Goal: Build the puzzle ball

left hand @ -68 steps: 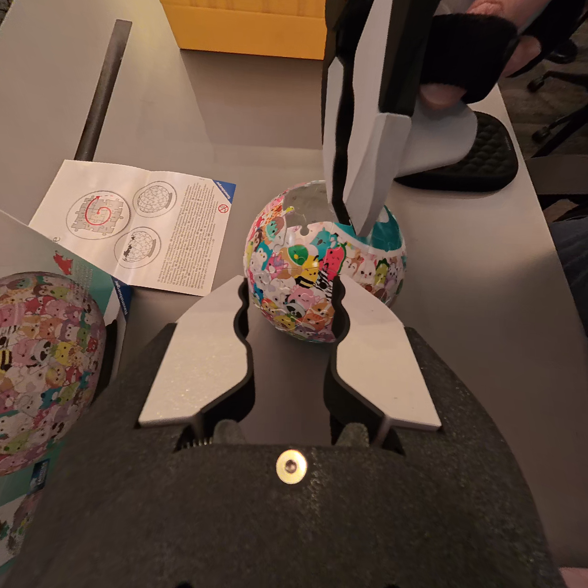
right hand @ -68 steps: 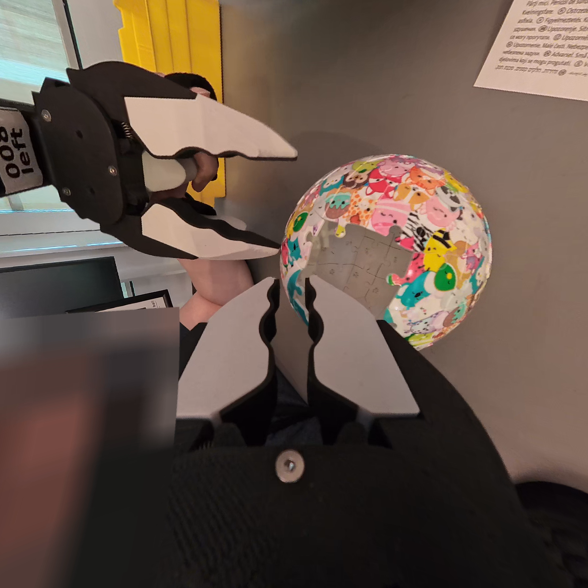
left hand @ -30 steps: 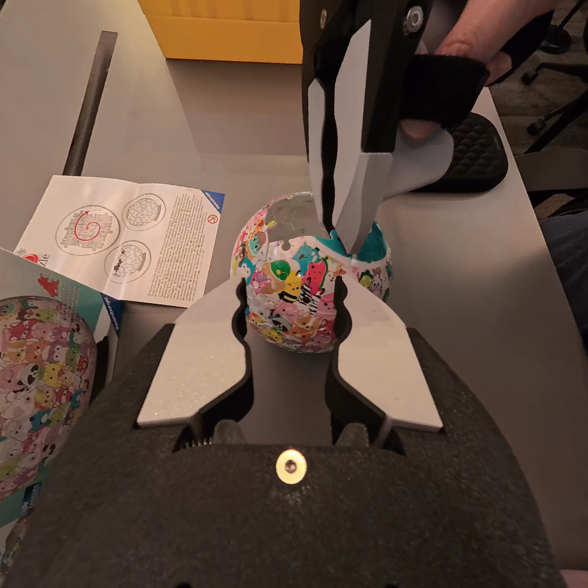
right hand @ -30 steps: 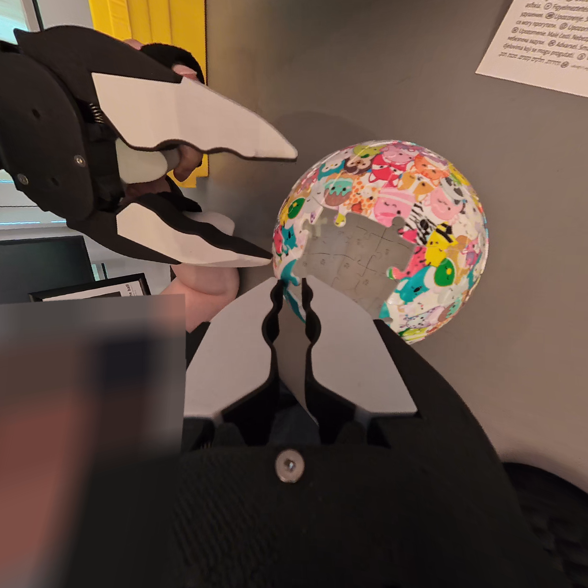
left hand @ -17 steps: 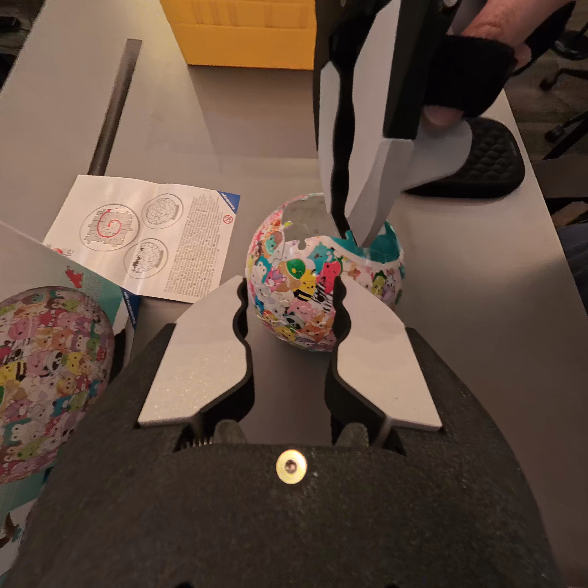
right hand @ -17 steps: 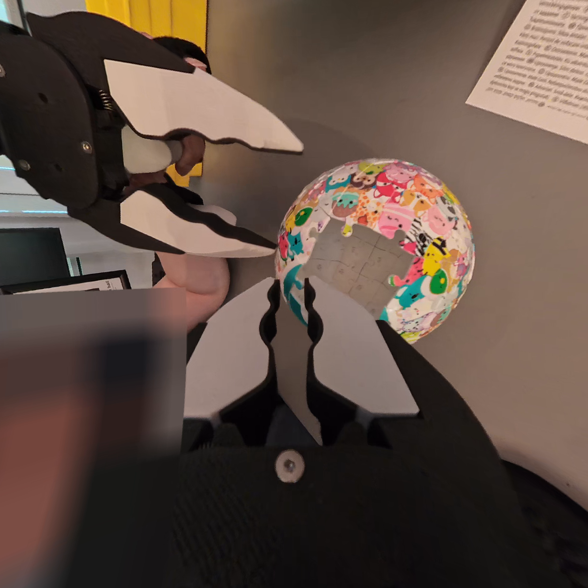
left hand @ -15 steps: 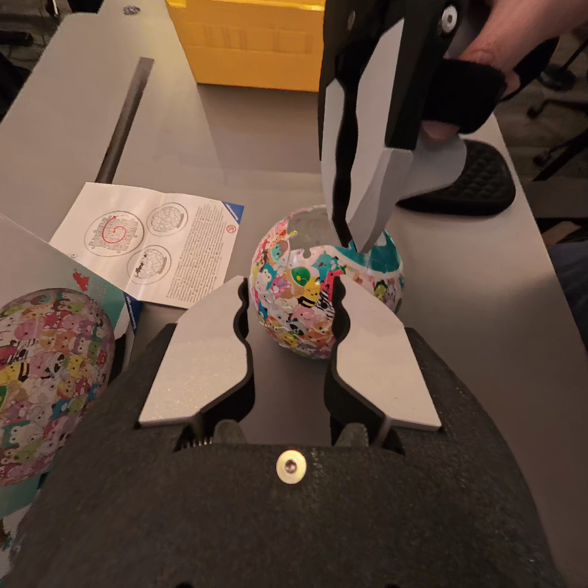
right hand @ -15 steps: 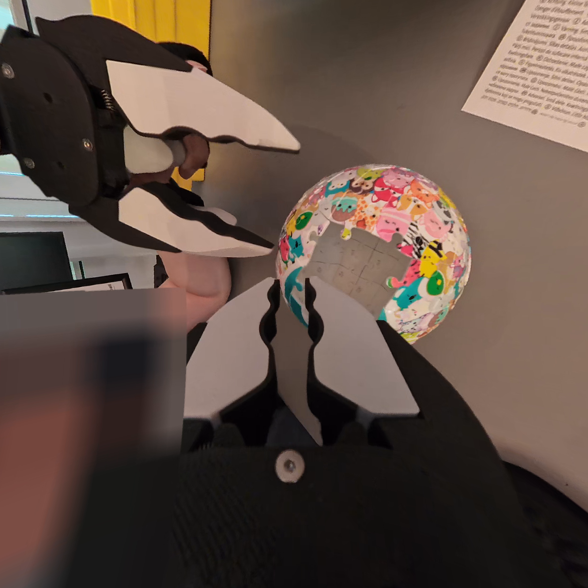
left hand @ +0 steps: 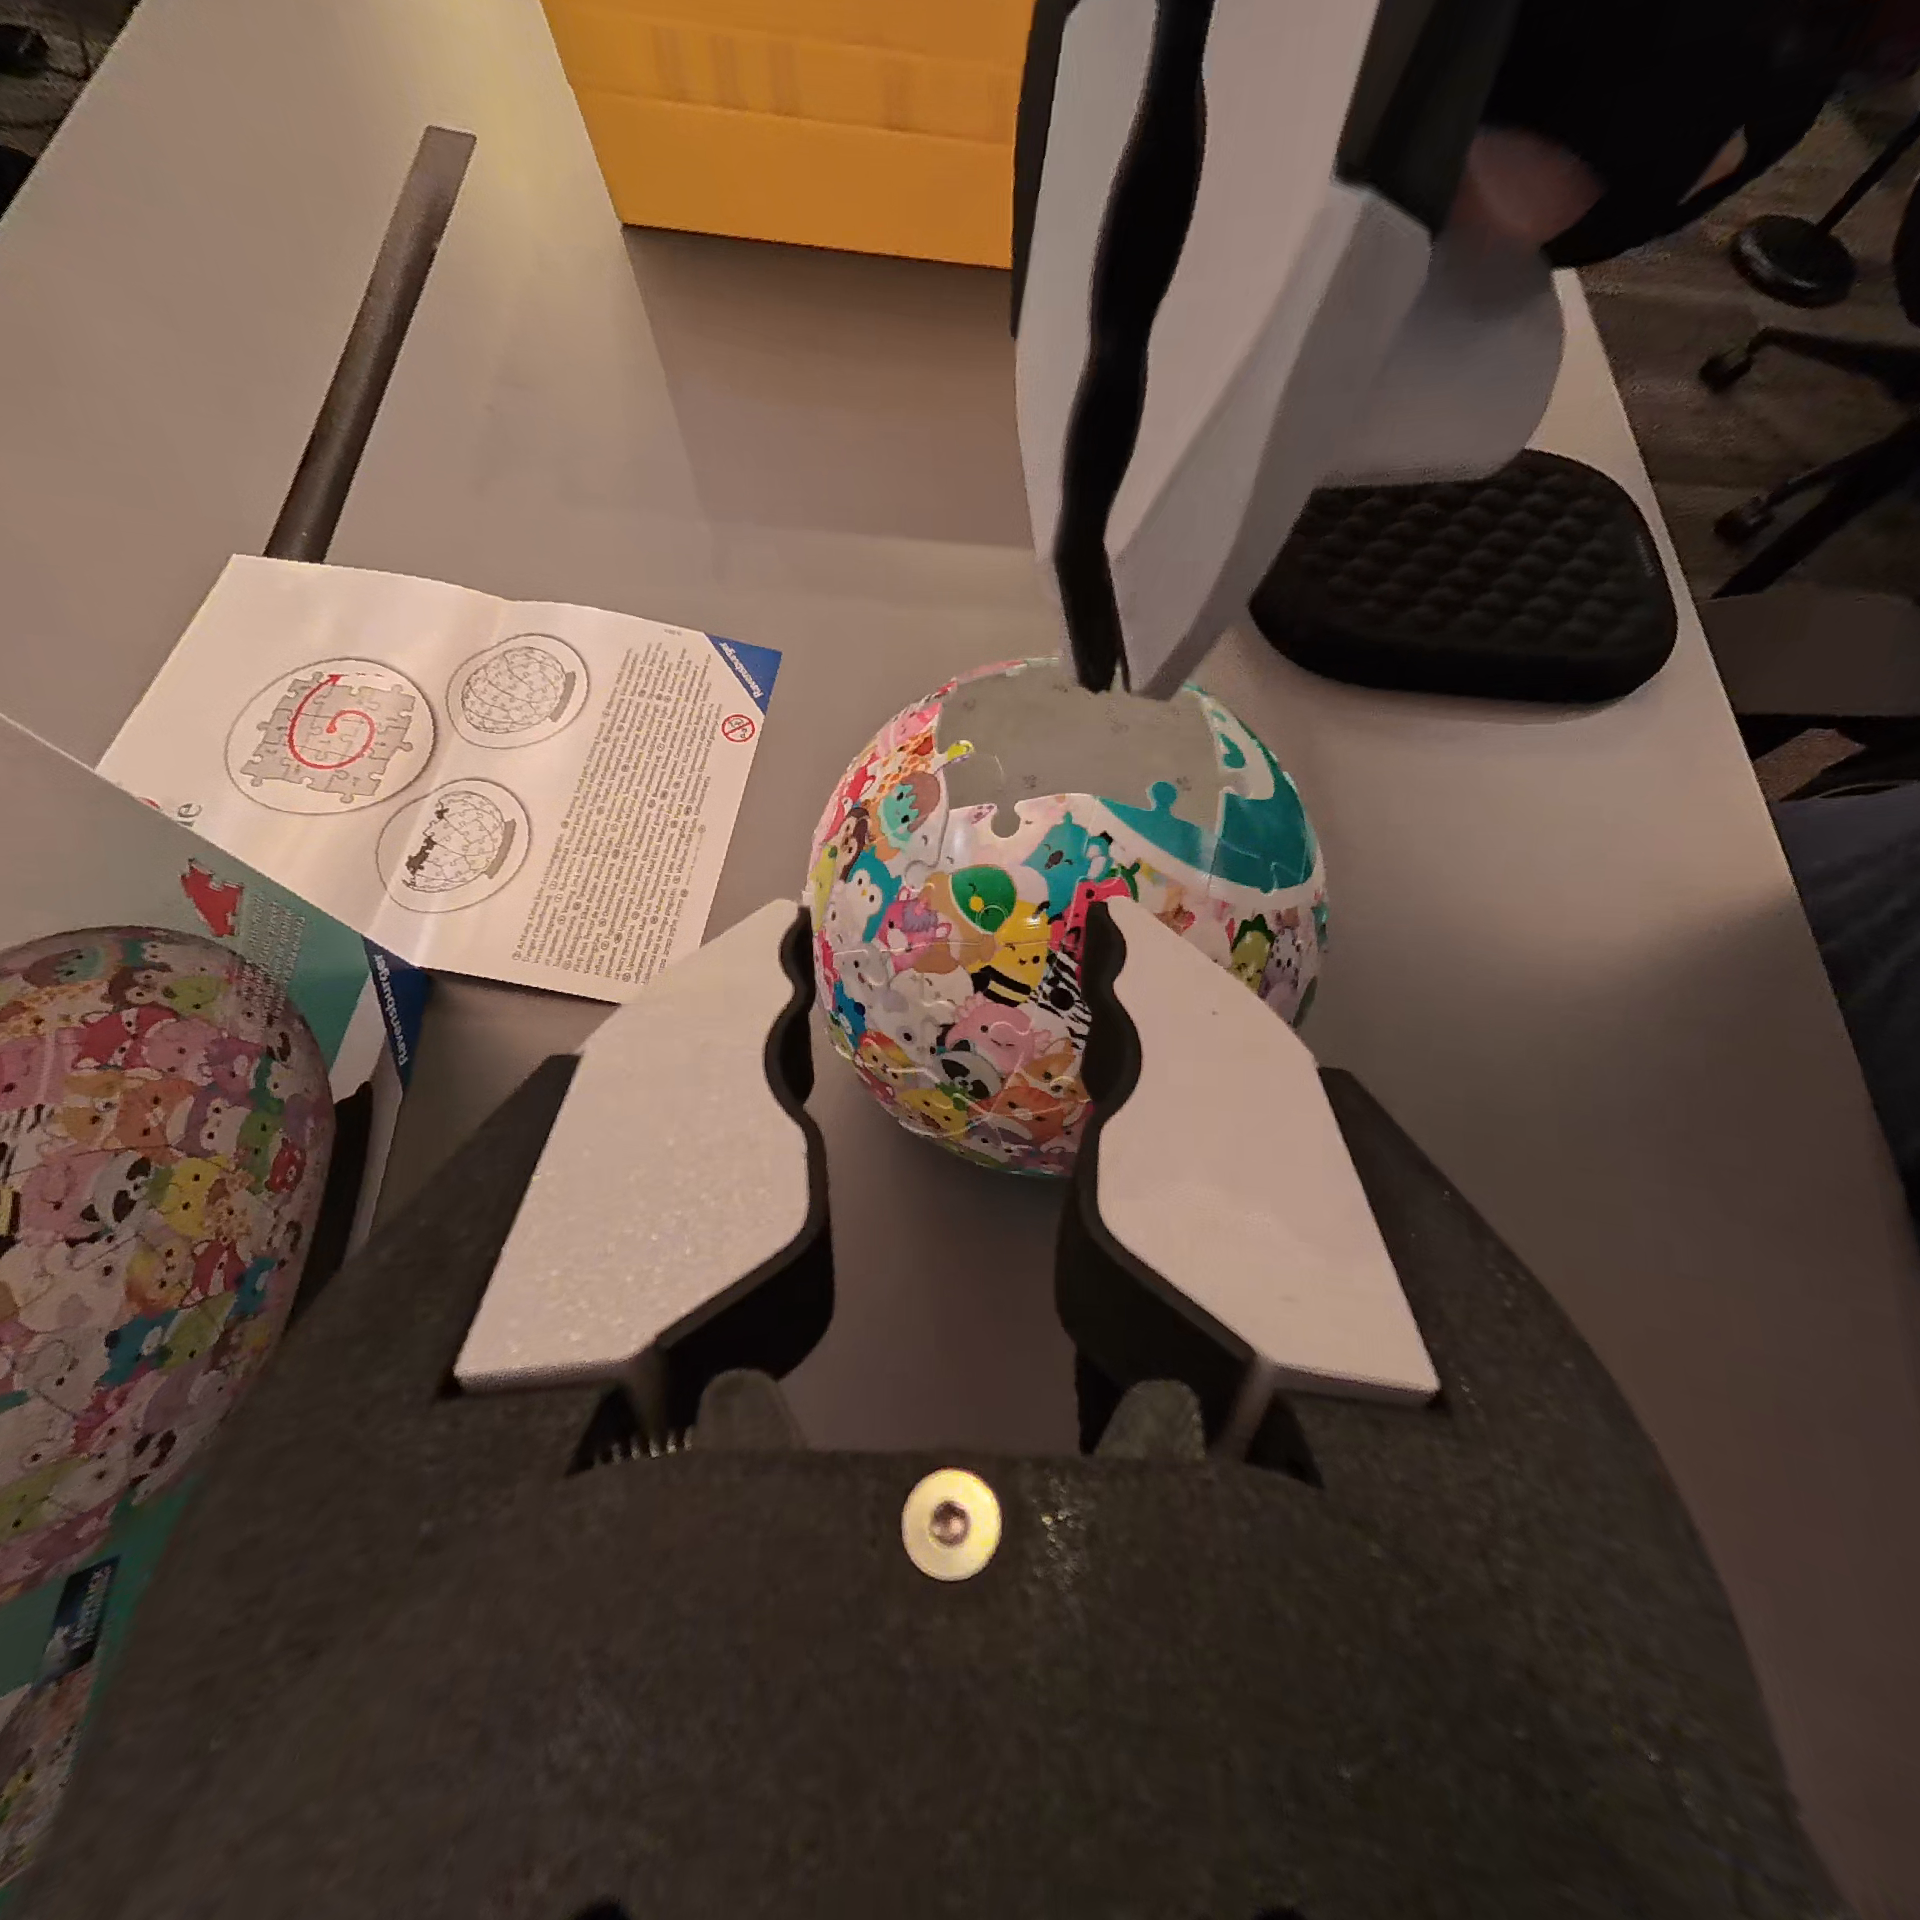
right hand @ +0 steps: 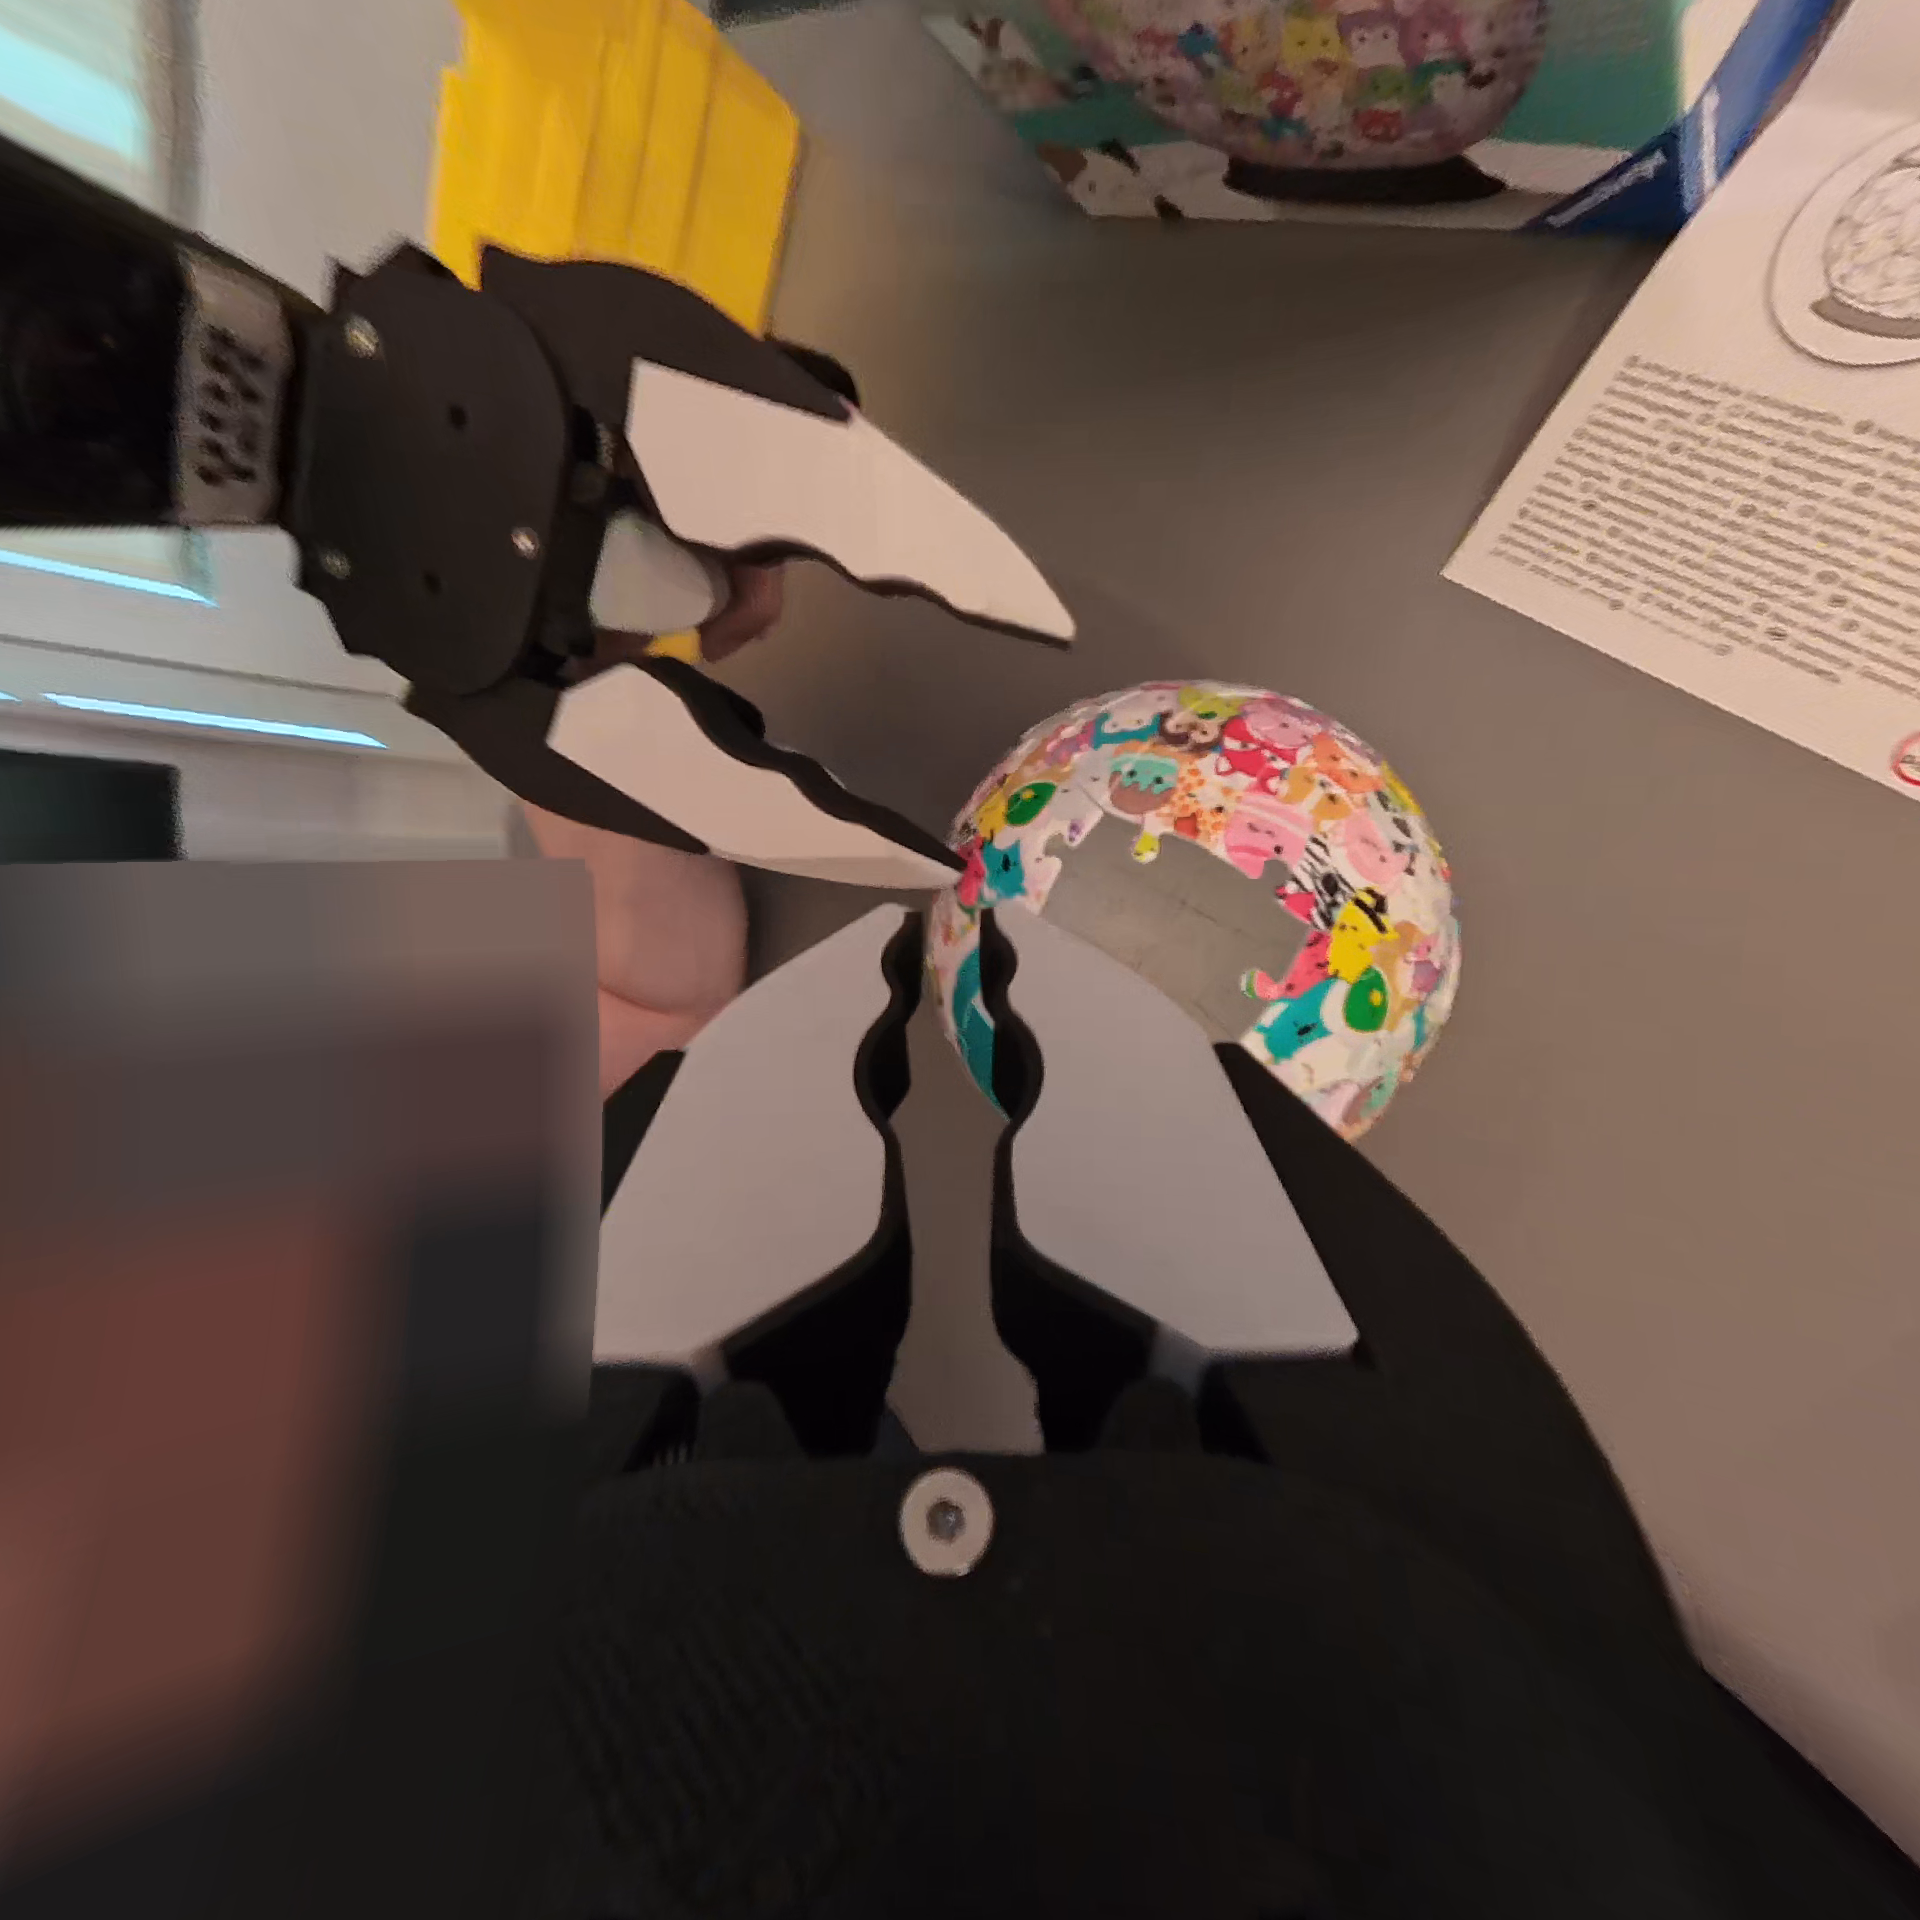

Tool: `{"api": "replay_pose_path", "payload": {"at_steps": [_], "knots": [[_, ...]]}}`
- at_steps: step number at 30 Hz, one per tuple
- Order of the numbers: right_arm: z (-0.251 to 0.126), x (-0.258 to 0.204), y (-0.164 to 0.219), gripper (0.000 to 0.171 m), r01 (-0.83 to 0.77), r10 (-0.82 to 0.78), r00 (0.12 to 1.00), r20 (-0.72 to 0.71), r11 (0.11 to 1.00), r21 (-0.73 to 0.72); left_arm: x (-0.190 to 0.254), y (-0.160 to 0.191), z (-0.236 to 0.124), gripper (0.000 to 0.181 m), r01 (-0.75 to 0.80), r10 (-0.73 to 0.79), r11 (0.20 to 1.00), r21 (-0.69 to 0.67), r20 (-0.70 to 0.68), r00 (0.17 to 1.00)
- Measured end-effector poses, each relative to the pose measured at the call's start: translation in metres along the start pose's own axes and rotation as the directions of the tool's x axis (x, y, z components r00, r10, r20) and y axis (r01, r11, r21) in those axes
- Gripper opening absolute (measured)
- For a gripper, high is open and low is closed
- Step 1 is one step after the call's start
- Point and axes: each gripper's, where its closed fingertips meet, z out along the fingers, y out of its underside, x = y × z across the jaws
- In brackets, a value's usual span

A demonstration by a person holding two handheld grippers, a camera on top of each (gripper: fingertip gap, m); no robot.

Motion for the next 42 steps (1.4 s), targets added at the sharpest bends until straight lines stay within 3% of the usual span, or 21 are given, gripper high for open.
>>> {"api": "replay_pose_path", "payload": {"at_steps": [4,12,19,28,42], "knots": [[0.004,0.003,0.007,0.021,-0.135,0.135,0.988,0.069,0.991,-0.002,-0.002,-0.001,0.000,0.049,-0.006,0.006,1.000,0.000,0.015,1.000],[0.014,0.002,0.007,0.031,-0.162,0.164,0.984,0.063,0.986,-0.035,0.004,-0.006,0.003,0.049,-0.032,0.032,0.999,0.008,0.012,0.999],[0.023,0.007,0.013,0.032,-0.174,0.177,0.984,0.027,0.982,-0.077,0.003,-0.004,0.002,0.048,-0.027,0.027,1.000,0.002,0.012,1.000],[0.023,0.003,0.008,0.030,-0.273,0.278,0.951,0.134,0.960,-0.058,0.004,-0.004,0.003,0.047,-0.024,0.024,1.000,0.006,0.003,1.000],[0.021,0.000,0.009,0.033,-0.246,0.253,0.959,0.126,0.967,-0.064,0.005,-0.004,0.002,0.045,-0.025,0.025,1.000,0.004,-0.001,1.000]]}}
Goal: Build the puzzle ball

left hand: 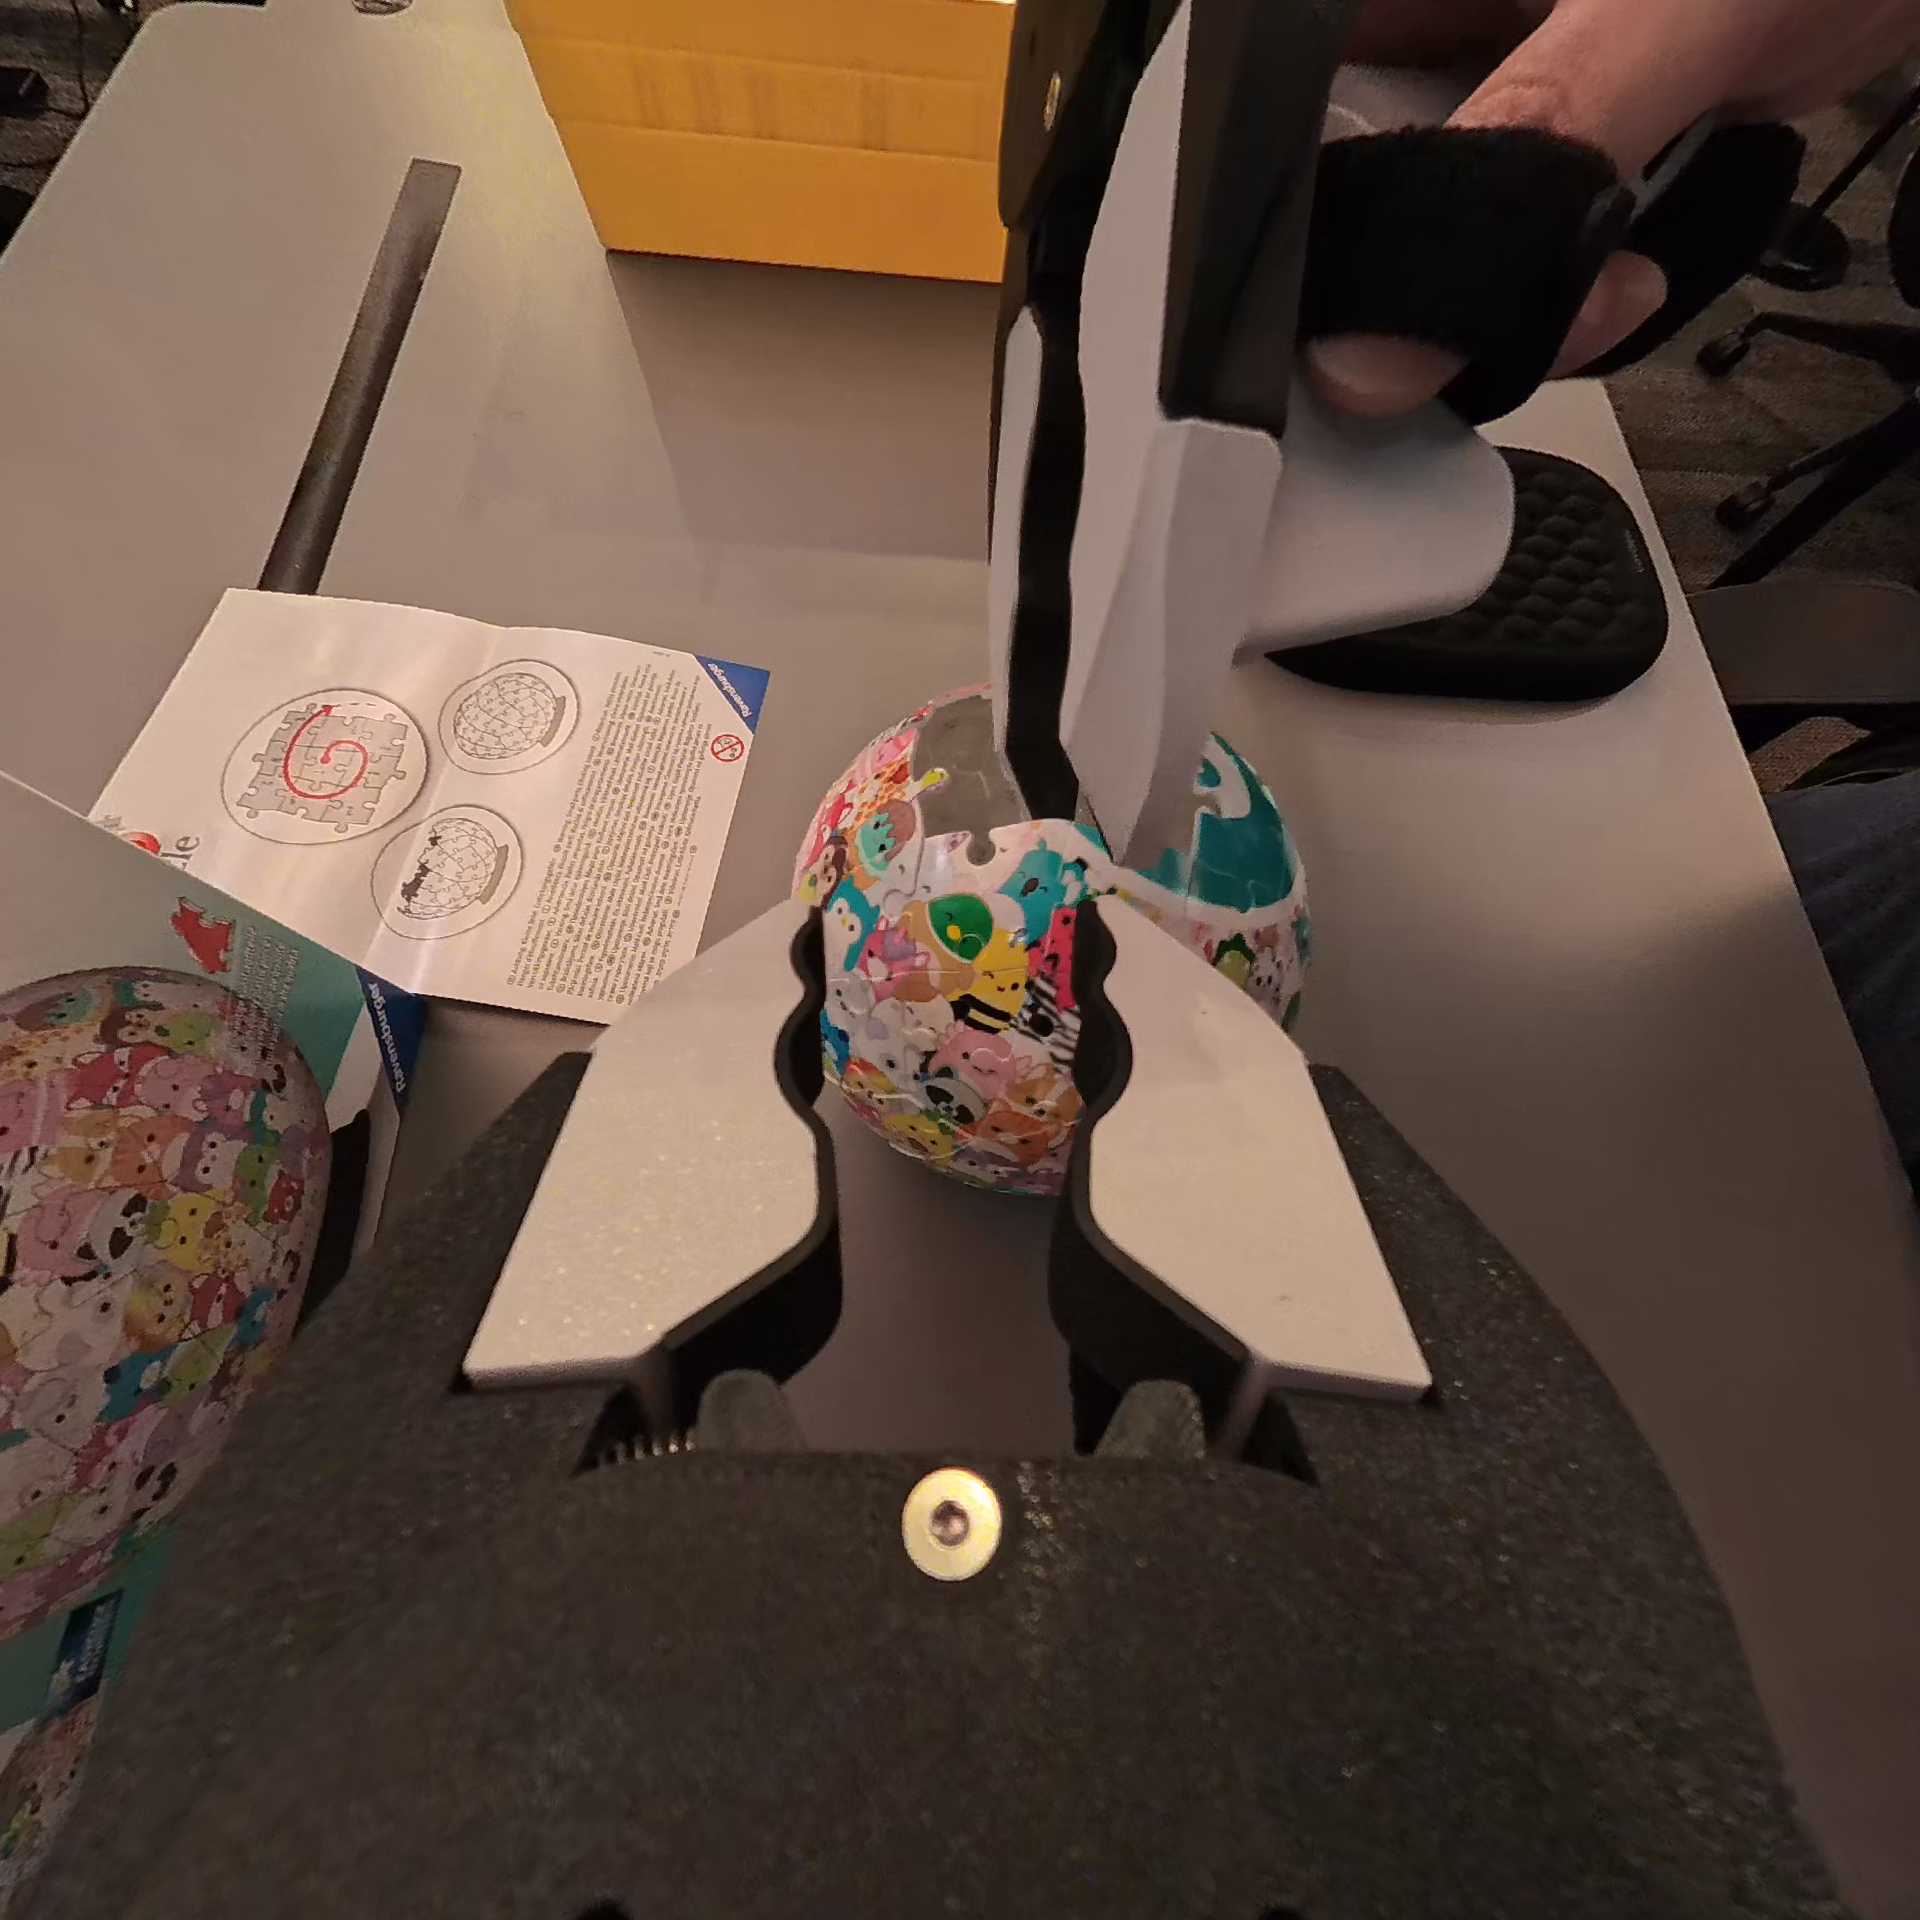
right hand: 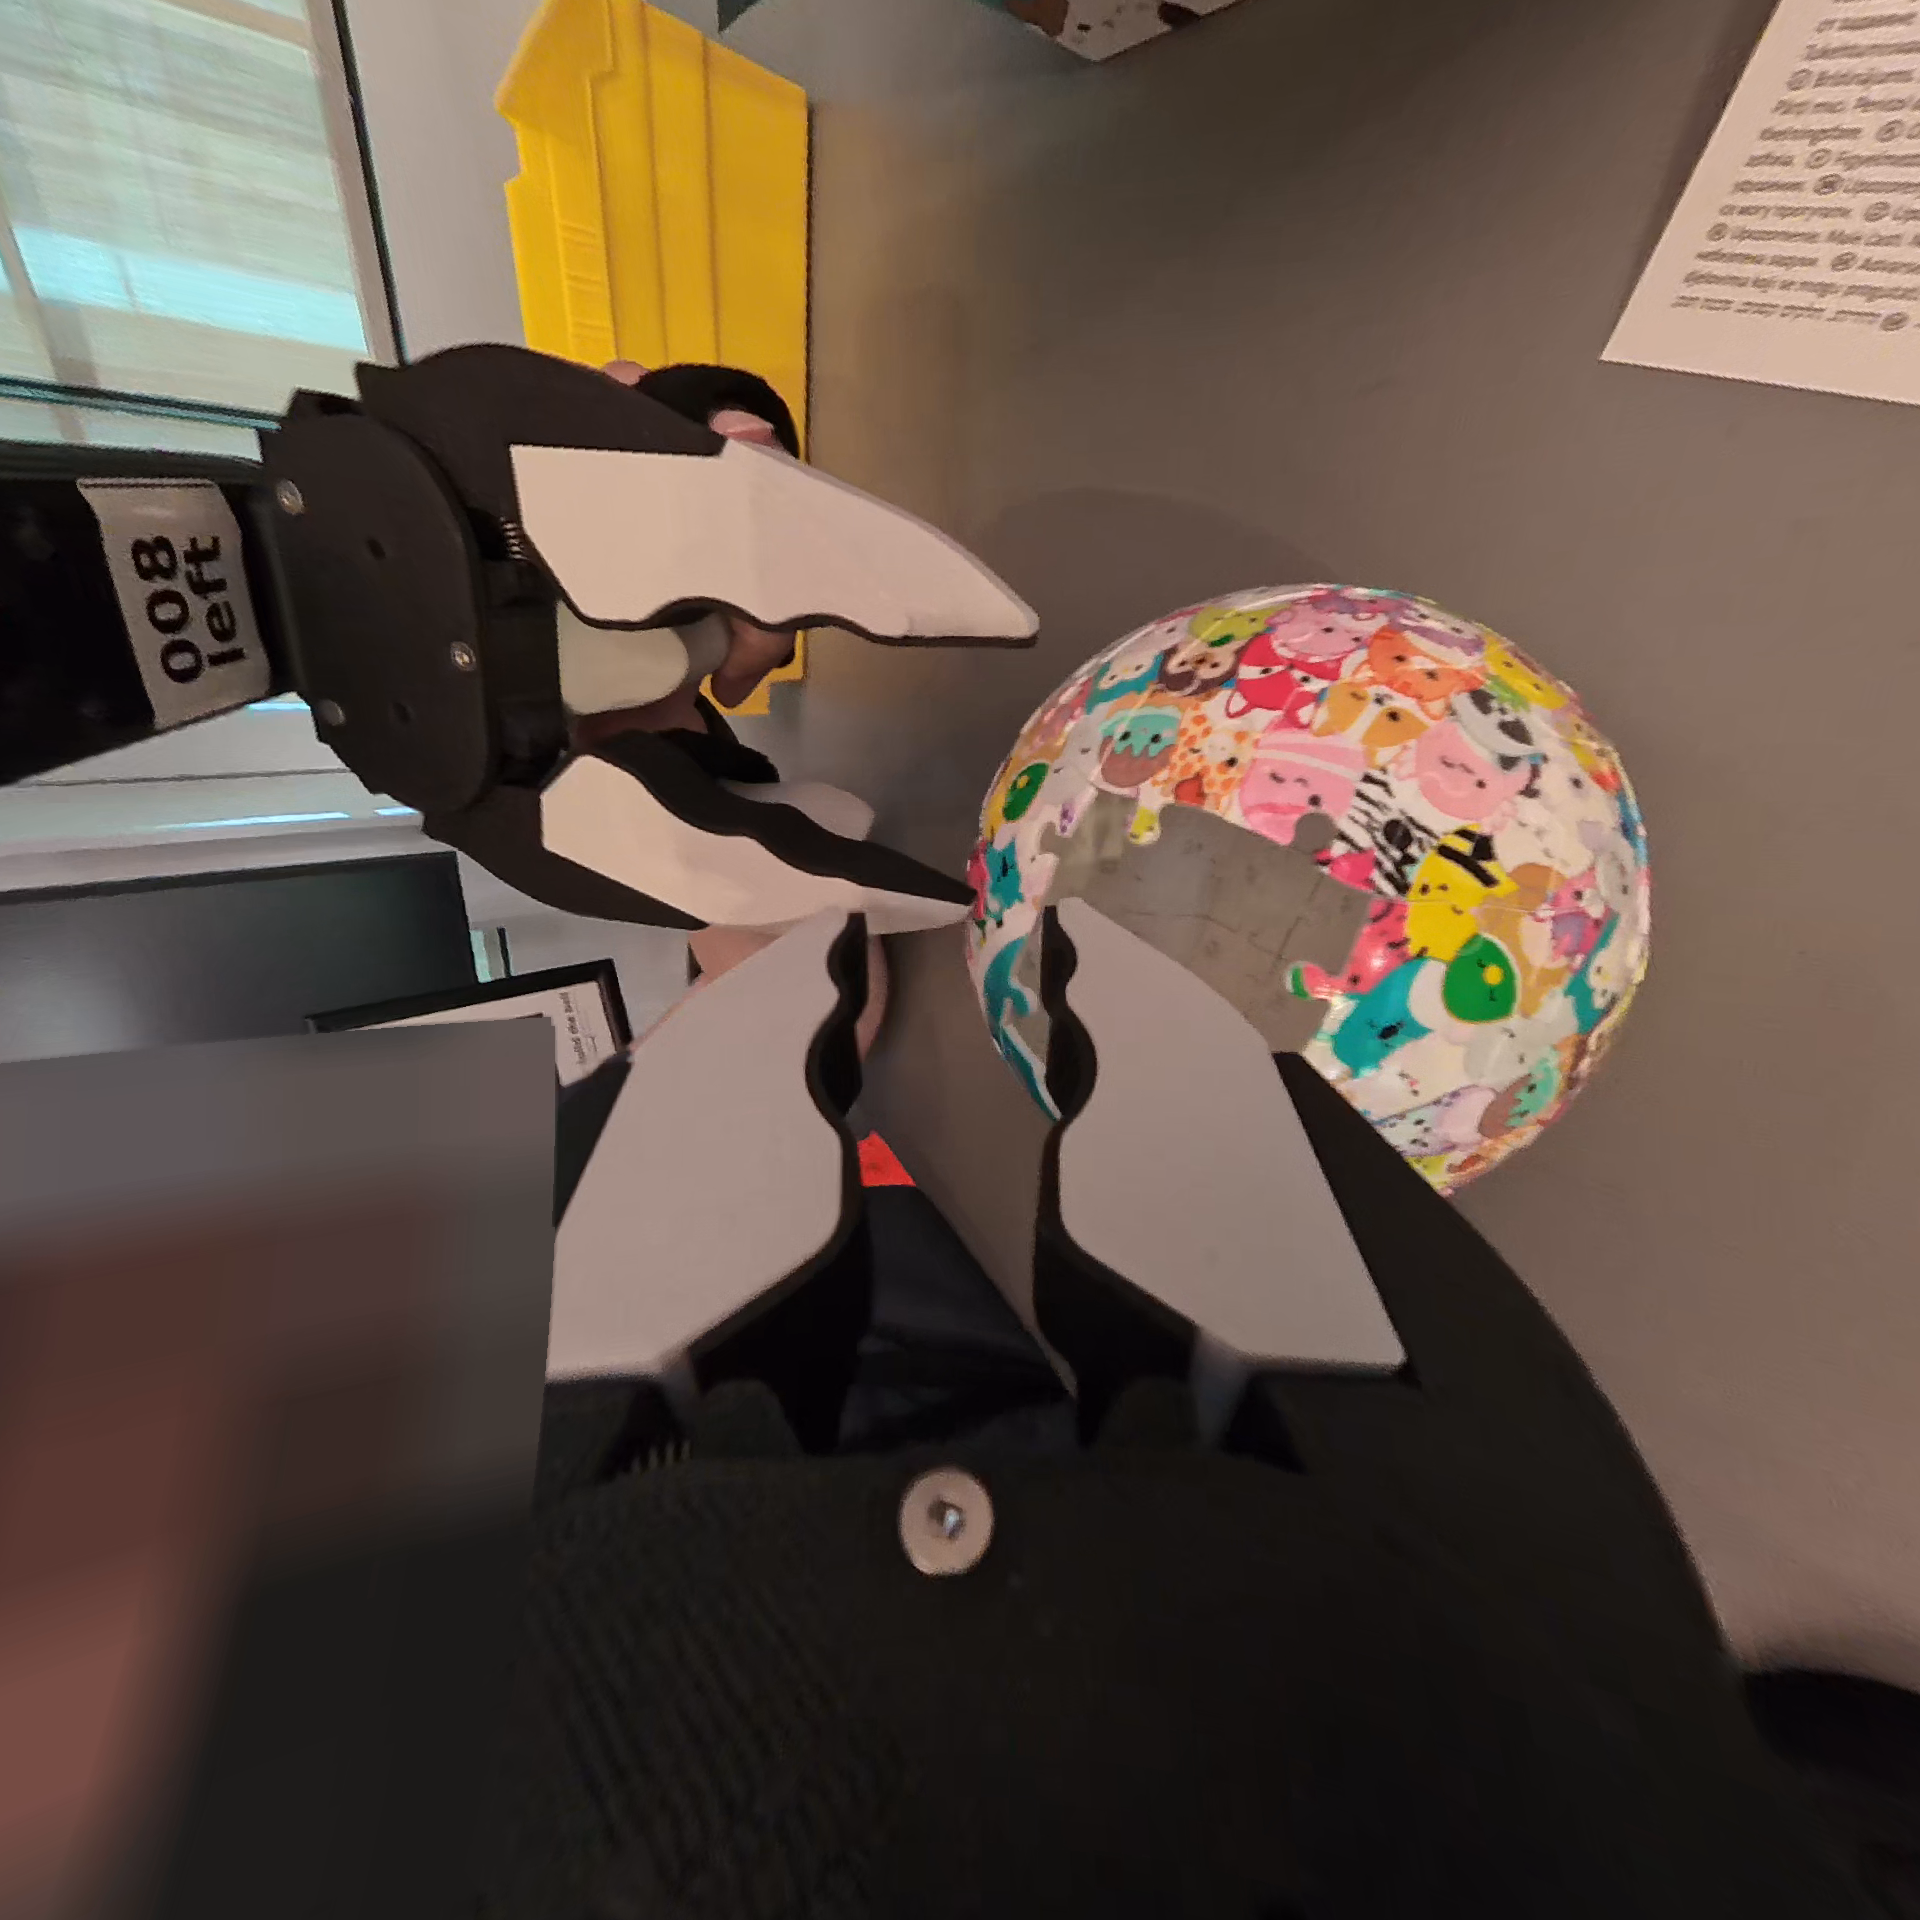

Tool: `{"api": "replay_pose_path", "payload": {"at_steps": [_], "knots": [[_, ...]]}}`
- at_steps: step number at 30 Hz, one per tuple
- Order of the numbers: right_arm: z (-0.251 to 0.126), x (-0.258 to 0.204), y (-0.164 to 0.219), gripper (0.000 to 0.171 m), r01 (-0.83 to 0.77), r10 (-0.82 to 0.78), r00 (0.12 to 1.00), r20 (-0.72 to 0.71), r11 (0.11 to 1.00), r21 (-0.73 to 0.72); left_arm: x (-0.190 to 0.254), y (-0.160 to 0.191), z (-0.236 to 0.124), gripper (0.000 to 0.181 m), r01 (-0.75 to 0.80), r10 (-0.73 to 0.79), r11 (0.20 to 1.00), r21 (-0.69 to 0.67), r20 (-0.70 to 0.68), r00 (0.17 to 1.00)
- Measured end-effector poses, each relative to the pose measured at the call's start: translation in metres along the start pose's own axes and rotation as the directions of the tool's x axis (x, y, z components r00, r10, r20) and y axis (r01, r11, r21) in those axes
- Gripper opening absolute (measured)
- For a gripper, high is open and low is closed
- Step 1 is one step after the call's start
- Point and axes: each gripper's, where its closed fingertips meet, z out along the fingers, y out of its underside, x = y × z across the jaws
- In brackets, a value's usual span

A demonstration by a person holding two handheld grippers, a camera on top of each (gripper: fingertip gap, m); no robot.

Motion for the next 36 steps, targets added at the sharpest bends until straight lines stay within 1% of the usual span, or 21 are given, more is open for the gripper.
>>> {"api": "replay_pose_path", "payload": {"at_steps": [2,7,9,10,12,14,15,16,17,19,21,22,23,24,25,27,29,31,33,34,36], "knots": [[-0.002,0.006,-0.001,0.031,0.015,-0.015,0.999,-0.039,1.000,0.001,0.000,0.000,0.000,0.046,0.002,-0.002,1.000,0.000,0.000,1.000],[-0.003,-0.001,0.000,0.034,-0.022,0.022,1.000,0.011,1.000,-0.003,0.000,0.000,0.000,0.046,0.001,-0.001,1.000,0.003,-0.001,1.000],[-0.008,0.006,0.002,0.032,0.020,-0.020,0.999,-0.043,1.000,-0.015,-0.004,0.001,-0.002,0.047,-0.002,0.002,1.000,0.001,0.016,1.000],[-0.012,0.004,0.001,0.032,0.039,-0.039,0.998,-0.040,0.999,-0.001,-0.006,0.002,-0.005,0.049,0.001,-0.001,1.000,0.007,0.024,1.000],[-0.021,-0.011,0.001,0.032,0.047,-0.049,0.997,0.054,0.998,0.036,-0.013,0.002,-0.013,0.049,0.036,-0.037,0.999,0.032,0.036,0.999],[-0.034,-0.027,0.005,0.033,0.080,-0.092,0.984,0.152,0.993,0.084,-0.019,0.004,-0.019,0.049,0.066,-0.068,0.997,0.050,0.036,0.997],[-0.041,-0.030,0.008,0.034,0.133,-0.150,0.974,0.167,0.985,0.111,-0.020,0.005,-0.021,0.049,0.073,-0.075,0.996,0.059,0.034,0.997],[-0.047,-0.029,0.013,0.034,0.215,-0.235,0.960,0.150,0.967,0.138,-0.019,0.006,-0.023,0.050,0.079,-0.080,0.995,0.066,0.019,0.997],[-0.053,-0.028,0.018,0.035,0.315,-0.336,0.934,0.119,0.934,0.167,-0.017,0.007,-0.023,0.052,0.082,-0.082,0.994,0.069,-0.004,0.997],[-0.065,-0.028,0.031,0.036,0.518,-0.544,0.837,0.052,0.821,0.239,-0.015,0.009,-0.023,0.054,0.076,-0.074,0.995,0.071,-0.029,0.997],[-0.077,-0.023,0.040,0.038,0.690,-0.708,0.701,-0.087,0.642,0.335,-0.013,0.009,-0.023,0.056,0.063,-0.059,0.995,0.083,-0.043,0.997],[-0.083,-0.017,0.043,0.045,0.734,-0.743,0.650,-0.159,0.559,0.387,-0.012,0.008,-0.024,0.056,0.061,-0.056,0.994,0.095,-0.052,0.997],[-0.088,-0.014,0.048,0.048,0.750,-0.764,0.616,-0.191,0.496,0.437,-0.010,0.006,-0.025,0.056,0.058,-0.051,0.992,0.109,-0.071,0.996],[-0.092,-0.009,0.053,0.054,0.742,-0.769,0.606,-0.201,0.455,0.492,-0.006,0.005,-0.026,0.056,0.050,-0.039,0.991,0.122,-0.095,0.995],[-0.096,-0.004,0.055,0.060,0.715,-0.764,0.613,-0.201,0.429,0.552,-0.002,0.005,-0.028,0.056,0.039,-0.023,0.991,0.132,-0.121,0.992],[-0.095,0.011,0.062,0.059,0.691,-0.767,0.614,-0.189,0.406,0.598,0.006,0.010,-0.029,0.057,0.009,0.012,0.992,0.122,-0.163,0.987],[-0.084,0.028,0.066,0.058,0.739,-0.780,0.574,-0.249,0.362,0.568,0.008,0.019,-0.028,0.060,-0.028,0.043,0.996,0.088,-0.170,0.985],[-0.071,0.041,0.065,0.060,0.811,-0.794,0.498,-0.349,0.283,0.512,0.006,0.029,-0.025,0.064,-0.050,0.059,0.997,0.056,-0.164,0.985],[-0.057,0.053,0.062,0.067,0.868,-0.803,0.425,-0.417,0.232,0.439,0.004,0.033,-0.020,0.072,-0.052,0.061,0.997,0.053,-0.172,0.983],[-0.053,0.058,0.059,0.068,0.880,-0.804,0.407,-0.433,0.219,0.421,0.004,0.034,-0.019,0.073,-0.048,0.059,0.997,0.062,-0.185,0.981],[-0.049,0.061,0.053,0.071,0.871,-0.813,0.414,-0.410,0.223,0.438,0.007,0.033,-0.017,0.076,-0.037,0.055,0.996,0.084,-0.219,0.974]]}}
